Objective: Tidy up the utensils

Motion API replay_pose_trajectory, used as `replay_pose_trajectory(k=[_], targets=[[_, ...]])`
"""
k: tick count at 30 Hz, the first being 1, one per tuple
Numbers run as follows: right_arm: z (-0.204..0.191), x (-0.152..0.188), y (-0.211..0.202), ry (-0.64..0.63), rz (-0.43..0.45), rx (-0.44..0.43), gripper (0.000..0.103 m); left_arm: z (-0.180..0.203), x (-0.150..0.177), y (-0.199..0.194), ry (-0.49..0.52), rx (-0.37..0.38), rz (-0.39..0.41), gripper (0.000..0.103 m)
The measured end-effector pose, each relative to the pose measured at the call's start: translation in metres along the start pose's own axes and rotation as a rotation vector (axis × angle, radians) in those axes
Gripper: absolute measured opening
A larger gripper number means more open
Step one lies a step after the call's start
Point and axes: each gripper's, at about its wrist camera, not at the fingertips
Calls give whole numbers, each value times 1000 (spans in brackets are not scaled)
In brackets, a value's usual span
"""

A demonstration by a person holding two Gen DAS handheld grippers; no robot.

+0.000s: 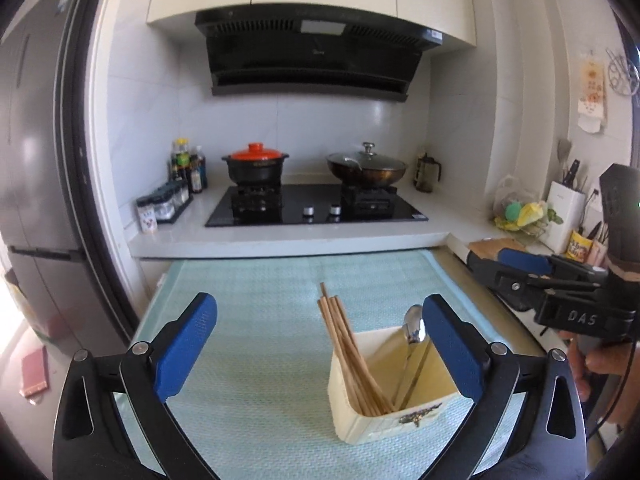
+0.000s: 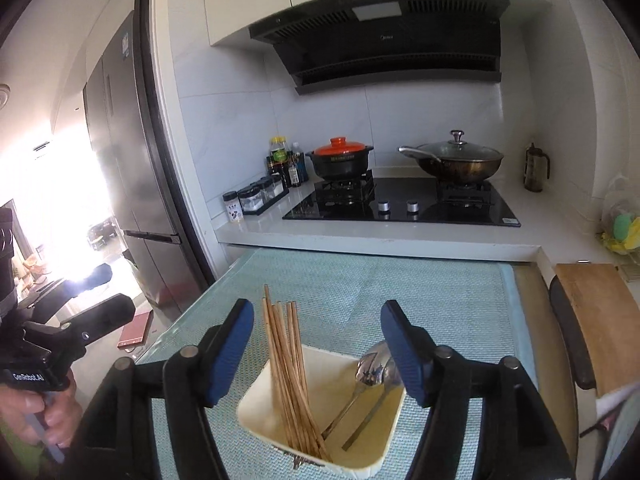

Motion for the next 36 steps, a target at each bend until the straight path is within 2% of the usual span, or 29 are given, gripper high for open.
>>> replay_pose_trajectory(k=[1, 4, 9, 12, 17, 21, 26, 32, 36], targets=[[-2, 3, -17, -3, 20, 14, 78, 4, 3, -9, 14, -21, 17, 102], [-13, 15, -64, -16, 90, 58, 86, 17, 18, -40, 41, -52, 55, 102], [-29, 51, -125, -13, 139, 108, 92, 35, 45, -73, 65, -45, 2, 103], [-34, 74, -149, 20, 150, 98, 102, 40, 60, -91, 53, -120, 11, 103], [-41, 106, -164, 63, 109, 106, 103, 36, 77, -101, -10, -73, -44, 103], [-46, 122, -171, 76, 114, 165, 103, 38, 86, -103, -3, -134, -68, 103], [-46, 129, -175, 108, 96, 167, 103, 39, 89, -109, -13, -120, -78, 103], [-57, 131, -173, 35, 71, 201, 103, 39, 92, -112, -32, -124, -84, 103], [-64, 131, -175, 18, 68, 179, 103, 38, 94, -112, -39, -122, -99, 103]])
Point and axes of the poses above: each gripper's, at about its wrist camera, not at the fingertips, and y roughly the way its jaws point, z to its right, x to its underside, and after that the axes turned 7 degrees about x, right-handed
